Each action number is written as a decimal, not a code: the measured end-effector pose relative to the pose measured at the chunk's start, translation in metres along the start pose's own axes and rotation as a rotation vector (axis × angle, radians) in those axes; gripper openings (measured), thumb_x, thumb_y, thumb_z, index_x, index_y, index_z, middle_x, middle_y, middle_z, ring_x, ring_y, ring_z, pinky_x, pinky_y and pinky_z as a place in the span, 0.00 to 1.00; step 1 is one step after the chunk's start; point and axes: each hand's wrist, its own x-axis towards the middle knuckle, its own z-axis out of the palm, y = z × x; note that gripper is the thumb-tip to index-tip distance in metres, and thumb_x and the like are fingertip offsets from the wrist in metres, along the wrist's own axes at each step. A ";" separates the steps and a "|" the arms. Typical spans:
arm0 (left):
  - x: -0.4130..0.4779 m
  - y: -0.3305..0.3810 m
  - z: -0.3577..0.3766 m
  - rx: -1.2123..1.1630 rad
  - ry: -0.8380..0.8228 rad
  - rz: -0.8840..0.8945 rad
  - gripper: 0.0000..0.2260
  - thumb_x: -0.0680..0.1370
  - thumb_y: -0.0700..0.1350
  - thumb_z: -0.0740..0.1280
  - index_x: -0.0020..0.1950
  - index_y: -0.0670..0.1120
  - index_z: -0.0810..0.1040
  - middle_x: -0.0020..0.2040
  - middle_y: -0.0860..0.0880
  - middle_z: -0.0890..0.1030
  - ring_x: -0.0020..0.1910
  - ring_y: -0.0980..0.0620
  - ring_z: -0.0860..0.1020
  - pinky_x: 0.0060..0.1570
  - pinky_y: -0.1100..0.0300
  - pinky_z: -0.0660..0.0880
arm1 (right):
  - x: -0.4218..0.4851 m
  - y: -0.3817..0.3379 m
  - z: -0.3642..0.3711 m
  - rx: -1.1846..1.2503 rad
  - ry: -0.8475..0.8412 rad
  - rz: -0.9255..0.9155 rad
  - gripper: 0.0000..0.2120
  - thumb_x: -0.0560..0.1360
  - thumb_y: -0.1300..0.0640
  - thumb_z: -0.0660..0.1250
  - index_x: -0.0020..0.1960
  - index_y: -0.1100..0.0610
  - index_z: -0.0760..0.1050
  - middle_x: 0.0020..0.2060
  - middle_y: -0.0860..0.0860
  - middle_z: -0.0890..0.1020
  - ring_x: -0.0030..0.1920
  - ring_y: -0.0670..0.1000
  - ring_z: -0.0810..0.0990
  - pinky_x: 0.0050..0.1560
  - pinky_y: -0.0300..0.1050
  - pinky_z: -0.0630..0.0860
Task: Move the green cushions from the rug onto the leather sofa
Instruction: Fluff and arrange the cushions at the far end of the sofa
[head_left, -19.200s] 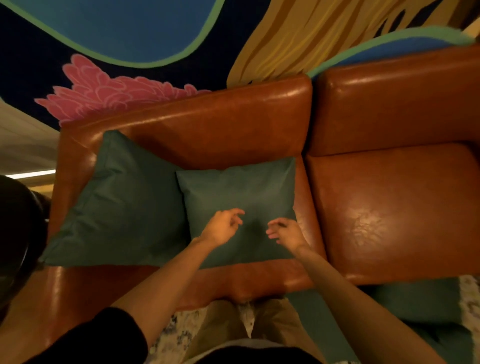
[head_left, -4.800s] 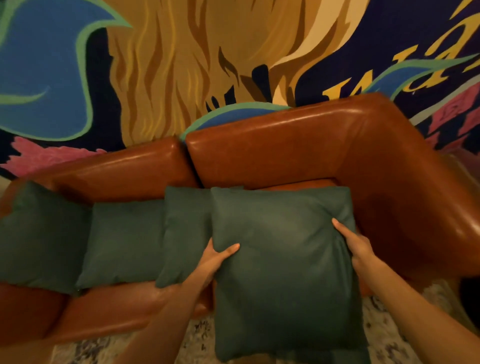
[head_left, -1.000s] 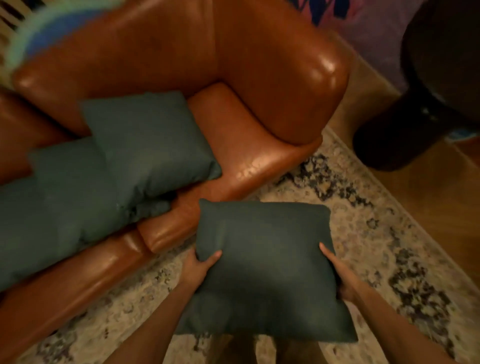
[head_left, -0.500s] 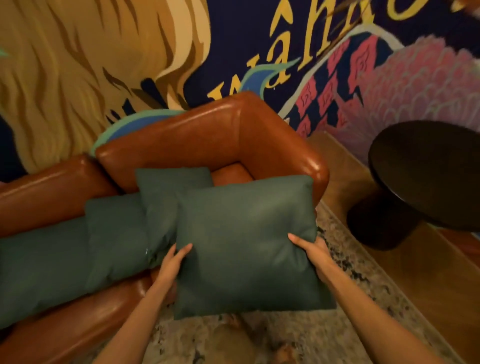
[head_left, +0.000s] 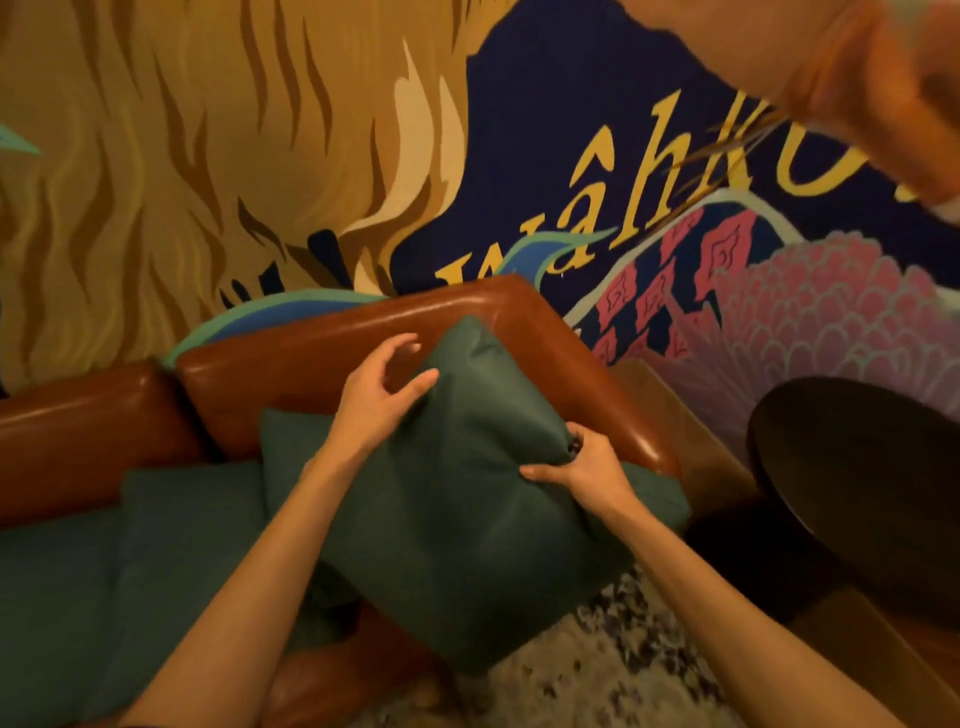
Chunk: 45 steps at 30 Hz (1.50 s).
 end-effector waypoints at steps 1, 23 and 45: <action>0.017 -0.007 -0.007 0.014 -0.071 -0.046 0.28 0.70 0.61 0.71 0.68 0.55 0.71 0.65 0.54 0.76 0.65 0.57 0.72 0.63 0.60 0.67 | 0.009 -0.006 0.004 -0.015 -0.020 -0.005 0.26 0.53 0.52 0.84 0.49 0.55 0.80 0.45 0.49 0.86 0.47 0.45 0.84 0.50 0.46 0.80; 0.127 -0.027 -0.005 -0.114 -0.194 0.108 0.16 0.69 0.53 0.74 0.56 0.57 0.78 0.51 0.59 0.82 0.52 0.59 0.79 0.57 0.49 0.75 | 0.137 -0.118 0.028 -0.014 -0.207 -0.246 0.46 0.60 0.37 0.77 0.74 0.47 0.63 0.70 0.43 0.71 0.71 0.43 0.68 0.69 0.42 0.67; 0.186 -0.034 -0.008 -0.177 -0.288 0.150 0.14 0.72 0.42 0.73 0.57 0.51 0.81 0.52 0.56 0.83 0.52 0.61 0.80 0.55 0.62 0.76 | 0.185 -0.143 0.073 0.136 0.075 -0.322 0.12 0.72 0.55 0.72 0.55 0.52 0.81 0.51 0.47 0.85 0.55 0.44 0.82 0.54 0.36 0.76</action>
